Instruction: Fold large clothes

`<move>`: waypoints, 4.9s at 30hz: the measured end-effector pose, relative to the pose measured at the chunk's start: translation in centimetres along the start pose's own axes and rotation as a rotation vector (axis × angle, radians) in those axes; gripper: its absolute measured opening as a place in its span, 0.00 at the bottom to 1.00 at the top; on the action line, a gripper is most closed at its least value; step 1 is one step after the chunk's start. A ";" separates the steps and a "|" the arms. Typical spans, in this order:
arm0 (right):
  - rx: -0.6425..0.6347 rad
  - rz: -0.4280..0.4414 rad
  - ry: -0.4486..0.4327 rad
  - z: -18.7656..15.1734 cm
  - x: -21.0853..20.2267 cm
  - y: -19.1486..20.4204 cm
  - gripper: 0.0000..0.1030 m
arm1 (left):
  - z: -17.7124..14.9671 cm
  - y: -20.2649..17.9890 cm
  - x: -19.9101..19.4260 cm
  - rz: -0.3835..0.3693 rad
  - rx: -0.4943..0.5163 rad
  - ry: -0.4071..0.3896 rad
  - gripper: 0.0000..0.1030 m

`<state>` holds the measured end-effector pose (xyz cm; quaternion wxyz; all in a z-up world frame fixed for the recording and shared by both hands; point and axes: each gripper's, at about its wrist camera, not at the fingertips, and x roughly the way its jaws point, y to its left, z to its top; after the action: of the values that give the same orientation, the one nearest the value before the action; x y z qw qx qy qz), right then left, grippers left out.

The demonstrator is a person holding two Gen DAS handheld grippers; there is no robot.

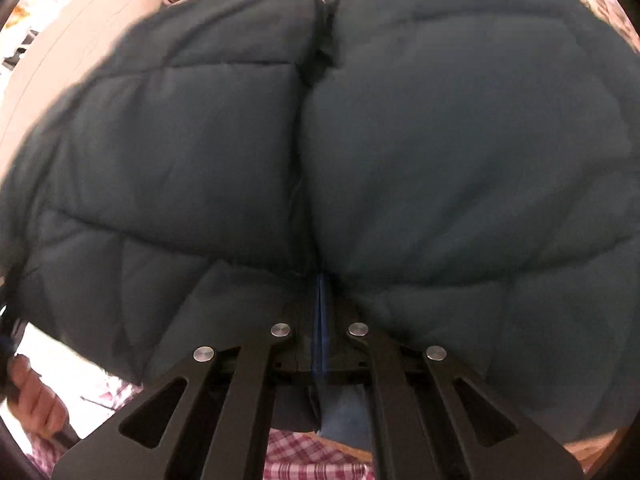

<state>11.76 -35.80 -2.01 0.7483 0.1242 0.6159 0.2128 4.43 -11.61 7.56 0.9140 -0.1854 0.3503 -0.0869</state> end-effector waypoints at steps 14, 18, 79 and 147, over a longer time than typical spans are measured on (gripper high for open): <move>0.005 0.147 -0.057 -8.0 -6.6 -1.2 0.03 | 1.1 -4.7 -1.3 0.012 0.121 -0.057 0.17; 0.011 0.164 0.000 -8.6 -3.9 -1.6 0.03 | 1.0 -6.5 -1.3 0.016 0.170 -0.049 0.17; 0.429 0.245 -0.535 -15.4 -25.6 -24.4 0.03 | -9.9 -29.5 11.9 -0.399 0.662 0.348 0.71; 0.274 -0.053 -0.266 1.9 -13.5 -18.8 0.00 | -4.5 -11.7 12.7 -0.211 0.033 0.387 0.76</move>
<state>14.69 -58.58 1.73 0.8046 0.2358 0.5377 0.0889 10.45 -27.24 1.42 0.8183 -0.1860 0.4966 -0.2217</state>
